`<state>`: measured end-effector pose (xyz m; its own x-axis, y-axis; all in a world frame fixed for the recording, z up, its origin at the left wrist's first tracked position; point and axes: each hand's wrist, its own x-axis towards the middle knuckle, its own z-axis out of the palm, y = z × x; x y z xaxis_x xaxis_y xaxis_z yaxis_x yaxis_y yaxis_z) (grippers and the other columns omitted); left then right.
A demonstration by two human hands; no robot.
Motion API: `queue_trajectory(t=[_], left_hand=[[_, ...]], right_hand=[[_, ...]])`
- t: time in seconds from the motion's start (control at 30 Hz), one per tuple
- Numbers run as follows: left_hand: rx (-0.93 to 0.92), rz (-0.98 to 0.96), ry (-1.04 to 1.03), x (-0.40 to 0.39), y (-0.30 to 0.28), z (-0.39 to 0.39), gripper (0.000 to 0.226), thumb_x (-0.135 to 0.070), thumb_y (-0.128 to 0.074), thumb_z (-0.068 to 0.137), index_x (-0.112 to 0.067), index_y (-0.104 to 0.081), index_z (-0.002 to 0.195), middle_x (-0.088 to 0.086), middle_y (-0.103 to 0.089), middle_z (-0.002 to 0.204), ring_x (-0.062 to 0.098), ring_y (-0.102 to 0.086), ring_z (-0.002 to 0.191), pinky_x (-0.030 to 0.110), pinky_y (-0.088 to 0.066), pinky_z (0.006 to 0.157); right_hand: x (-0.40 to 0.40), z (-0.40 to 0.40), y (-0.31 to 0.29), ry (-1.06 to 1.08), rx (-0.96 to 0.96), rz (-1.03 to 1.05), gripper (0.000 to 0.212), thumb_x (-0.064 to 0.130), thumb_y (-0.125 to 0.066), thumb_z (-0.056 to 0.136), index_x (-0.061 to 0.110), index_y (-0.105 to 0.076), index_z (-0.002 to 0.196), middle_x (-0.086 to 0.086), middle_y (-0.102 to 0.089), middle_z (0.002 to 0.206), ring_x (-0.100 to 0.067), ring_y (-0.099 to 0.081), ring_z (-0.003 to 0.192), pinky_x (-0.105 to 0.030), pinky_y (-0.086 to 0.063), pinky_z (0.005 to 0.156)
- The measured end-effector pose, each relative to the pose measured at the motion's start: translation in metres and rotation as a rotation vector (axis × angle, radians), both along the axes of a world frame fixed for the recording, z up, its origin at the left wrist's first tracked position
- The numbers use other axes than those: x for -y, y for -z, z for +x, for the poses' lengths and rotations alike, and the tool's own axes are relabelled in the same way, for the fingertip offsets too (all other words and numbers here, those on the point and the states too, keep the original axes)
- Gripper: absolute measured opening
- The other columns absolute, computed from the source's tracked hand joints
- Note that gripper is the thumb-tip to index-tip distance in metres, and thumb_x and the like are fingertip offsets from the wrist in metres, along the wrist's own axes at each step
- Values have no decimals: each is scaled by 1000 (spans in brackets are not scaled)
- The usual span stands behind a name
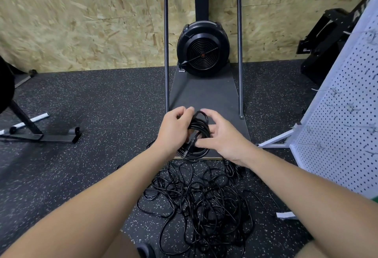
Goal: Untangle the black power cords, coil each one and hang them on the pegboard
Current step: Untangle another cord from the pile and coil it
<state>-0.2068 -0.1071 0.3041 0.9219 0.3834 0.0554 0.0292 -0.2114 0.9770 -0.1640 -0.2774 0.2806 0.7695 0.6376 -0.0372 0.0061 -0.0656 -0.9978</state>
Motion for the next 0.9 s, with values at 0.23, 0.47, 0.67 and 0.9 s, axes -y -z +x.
queue_trajectory(t=[0.23, 0.47, 0.67, 0.9], left_hand=[[-83, -277, 52, 4, 2, -6, 28, -35, -62, 110, -13, -55, 95, 4, -40, 67, 16, -39, 52, 26, -41, 48], [-159, -342, 3, 5, 8, -4, 18, -33, -59, 110, -18, -62, 102, 1, -48, 66, 14, -41, 53, 24, -36, 47], [-203, -456, 15, 0, 12, -4, 30, -31, -58, 111, -23, -53, 82, -1, -44, 64, 13, -37, 49, 25, -30, 47], [-108, -441, -27, -5, 10, -3, 27, -36, -58, 111, -22, -50, 90, 4, -45, 65, 17, -25, 53, 28, -21, 52]], right_hand=[[5, -14, -3, 192, 688, -446, 87, 47, -75, 97, 65, -22, 163, 7, -71, 95, -18, -65, 87, -49, -58, 87], [4, -3, 8, 348, 1385, -685, 57, 49, -66, 101, 24, -60, 152, -3, -56, 156, -28, -63, 122, -47, -55, 97], [-5, 3, 21, 282, 1533, -472, 37, 24, -56, 108, 11, -68, 140, -3, -72, 126, -29, -72, 90, -44, -60, 73], [-14, 3, 1, 509, 494, -193, 34, 36, -49, 112, 25, -79, 101, 10, -82, 96, -14, -78, 95, -47, -62, 92]])
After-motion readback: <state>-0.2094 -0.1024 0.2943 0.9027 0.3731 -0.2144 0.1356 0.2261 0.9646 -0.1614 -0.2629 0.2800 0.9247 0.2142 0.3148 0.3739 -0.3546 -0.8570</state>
